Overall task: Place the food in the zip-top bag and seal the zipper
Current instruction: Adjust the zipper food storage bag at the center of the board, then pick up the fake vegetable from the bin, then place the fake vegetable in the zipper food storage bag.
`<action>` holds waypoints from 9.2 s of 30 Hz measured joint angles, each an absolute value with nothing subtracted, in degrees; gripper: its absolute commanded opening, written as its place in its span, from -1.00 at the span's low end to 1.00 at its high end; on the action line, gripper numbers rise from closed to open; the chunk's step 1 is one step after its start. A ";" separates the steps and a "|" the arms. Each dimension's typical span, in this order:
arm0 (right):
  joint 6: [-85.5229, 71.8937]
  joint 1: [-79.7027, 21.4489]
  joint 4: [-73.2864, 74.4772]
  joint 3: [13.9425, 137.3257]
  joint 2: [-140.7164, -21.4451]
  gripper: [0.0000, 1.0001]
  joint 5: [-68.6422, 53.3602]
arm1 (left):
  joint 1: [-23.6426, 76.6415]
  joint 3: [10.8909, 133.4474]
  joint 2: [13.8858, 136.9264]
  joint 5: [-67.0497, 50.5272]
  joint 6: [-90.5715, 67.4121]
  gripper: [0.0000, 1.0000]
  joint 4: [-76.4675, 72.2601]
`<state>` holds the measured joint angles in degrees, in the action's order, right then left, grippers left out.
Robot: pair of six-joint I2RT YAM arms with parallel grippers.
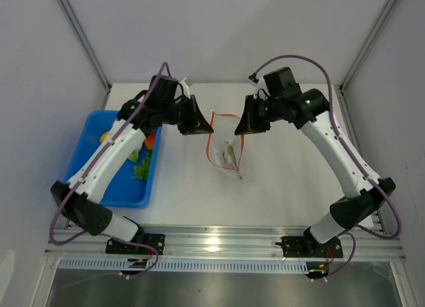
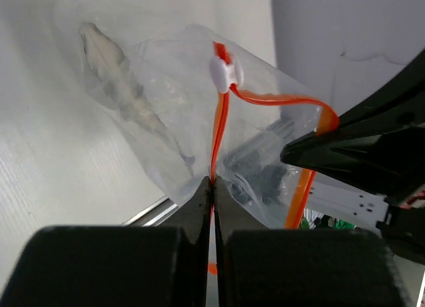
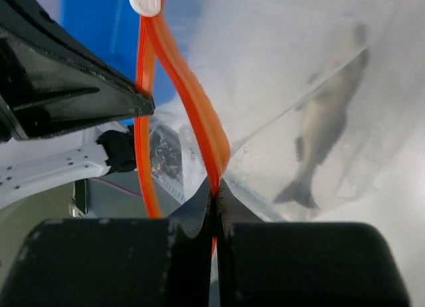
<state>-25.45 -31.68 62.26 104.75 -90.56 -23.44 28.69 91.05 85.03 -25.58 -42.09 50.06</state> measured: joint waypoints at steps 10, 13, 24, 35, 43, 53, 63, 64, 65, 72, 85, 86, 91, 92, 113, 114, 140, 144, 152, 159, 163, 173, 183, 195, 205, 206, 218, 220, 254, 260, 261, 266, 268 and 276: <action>-26.48 -33.15 57.56 88.88 -83.99 -1.00 -24.05 | 28.16 81.38 86.78 -27.11 -41.39 -0.99 47.09; -26.33 -33.93 58.65 88.49 -89.52 -1.00 -21.65 | 28.10 80.49 89.17 -26.76 -41.25 -0.99 49.71; -26.35 -34.76 59.59 100.22 -85.27 -1.00 -18.85 | 25.56 87.18 84.49 -25.63 -38.54 -0.99 49.95; -28.88 -30.50 58.33 90.02 -84.88 -1.00 -22.09 | 27.29 88.53 86.50 -22.87 -35.88 -0.99 51.57; -30.41 -30.63 56.75 84.86 -81.32 -1.00 -21.43 | 28.08 90.17 86.72 -21.08 -32.99 0.52 52.14; -30.20 -30.13 55.24 91.26 -86.17 -1.00 -16.19 | 21.82 90.19 83.11 -9.98 -32.38 0.70 52.56; -28.40 -29.10 55.59 91.98 -90.35 -1.00 -15.97 | 1.41 81.30 82.67 1.98 -32.58 0.60 52.77; -28.29 -28.80 55.61 92.01 -90.65 -1.00 -16.14 | -0.14 80.42 82.94 1.89 -32.88 0.61 52.56; -28.18 -28.47 55.64 92.03 -90.98 -1.00 -16.32 | -2.09 79.13 83.42 1.89 -33.43 0.68 51.77; -26.72 -27.55 55.83 92.07 -92.82 -1.00 -17.56 | -10.83 68.90 84.51 1.69 -40.18 0.84 44.21; -24.77 -25.17 55.86 92.23 -93.91 -1.00 -19.77 | -18.22 58.11 85.14 -3.29 -55.48 0.99 27.77; -24.73 -24.88 55.83 92.33 -94.19 -1.00 -19.97 | -18.50 58.11 85.69 -3.73 -56.31 0.99 26.63; -24.29 -24.05 55.92 92.97 -95.90 -1.00 -20.38 | -19.40 57.89 88.29 -4.84 -59.13 0.99 23.40; -24.25 -23.90 55.96 93.14 -96.18 -1.00 -20.45 | -19.53 57.84 88.64 -4.99 -59.66 0.99 23.16; -23.68 -22.50 56.12 94.98 -98.70 -1.00 -21.96 | -20.03 59.51 95.72 -7.22 -62.94 0.90 20.93; -23.70 -22.48 56.03 94.96 -98.70 -1.00 -21.96 | -20.03 59.48 95.94 -7.22 -62.94 0.80 20.53; -23.90 -22.37 51.94 88.64 -94.39 -1.00 -23.35 | -20.05 52.07 87.13 -6.13 -59.55 -0.99 20.84; -23.92 -22.37 51.03 87.24 -92.68 -1.00 -23.83 | -20.05 51.09 82.00 -6.11 -57.82 -0.99 24.27; -23.79 -23.20 50.70 86.11 -91.57 -1.00 -23.07 | -18.20 53.47 69.12 -6.22 -53.32 -0.99 32.45; -23.68 -25.98 53.12 86.78 -91.57 -1.00 -19.14 | -2.92 58.52 66.24 -9.17 -52.53 -0.99 35.00; -23.68 -26.70 54.54 88.05 -91.57 -1.00 -17.26 | 5.76 62.24 65.76 -12.84 -52.56 -0.99 34.68; -24.64 -30.17 56.01 90.15 -91.57 -1.00 -13.67 | 19.99 67.61 63.81 -29.78 -52.40 -0.99 23.07; -27.24 -37.65 55.61 90.67 -91.57 -1.00 -10.83 | 26.44 72.36 71.37 -32.97 -51.99 -0.99 28.08; -31.31 -36.77 54.59 90.67 -91.35 -1.00 -13.50 | 27.22 64.29 72.20 -36.86 -54.78 -0.99 19.59; -34.54 -35.09 51.29 90.67 -88.49 -1.00 -18.37 | 28.73 66.85 78.63 -27.81 -49.41 -0.99 36.40; -34.74 -35.14 51.05 90.67 -88.49 -1.00 -18.92 | 29.19 68.25 79.92 -26.79 -48.93 -0.99 38.35; -34.98 -36.01 49.80 90.67 -88.73 -1.00 -22.17 | 35.97 88.77 87.94 -15.94 -42.52 -0.99 54.85; -34.94 -36.01 49.82 90.67 -88.73 -1.00 -22.28 | 36.77 89.73 87.96 -14.63 -40.97 -0.99 55.75; -30.41 -34.63 51.90 90.63 -90.30 -1.00 -22.09 | 42.46 101.23 99.09 -20.05 -18.04 -0.99 66.89; -29.69 -34.74 49.80 90.63 -90.24 -1.00 -24.16 | 42.11 102.89 100.07 -11.53 -25.15 -0.80 67.13; -29.78 -34.79 49.76 90.63 -90.24 -1.00 -24.29 | 42.09 101.65 99.22 -10.59 -26.37 -0.66 65.84; -30.02 -34.81 49.80 90.87 -90.24 -1.00 -27.49 | 42.04 95.33 92.75 -7.57 -31.27 0.19 59.96; -30.20 -34.26 49.87 91.18 -90.21 -1.00 -28.67 | 42.00 95.09 91.29 -5.74 -31.81 0.42 59.57; -31.99 -32.14 48.18 91.18 -90.21 -1.00 -32.67 | 41.98 91.72 85.65 0.34 -33.04 0.88 56.42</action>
<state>-31.99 -32.14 48.18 91.18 -90.21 -32.67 41.98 91.72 85.65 0.34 -33.04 56.42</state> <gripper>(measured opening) 0.002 0.915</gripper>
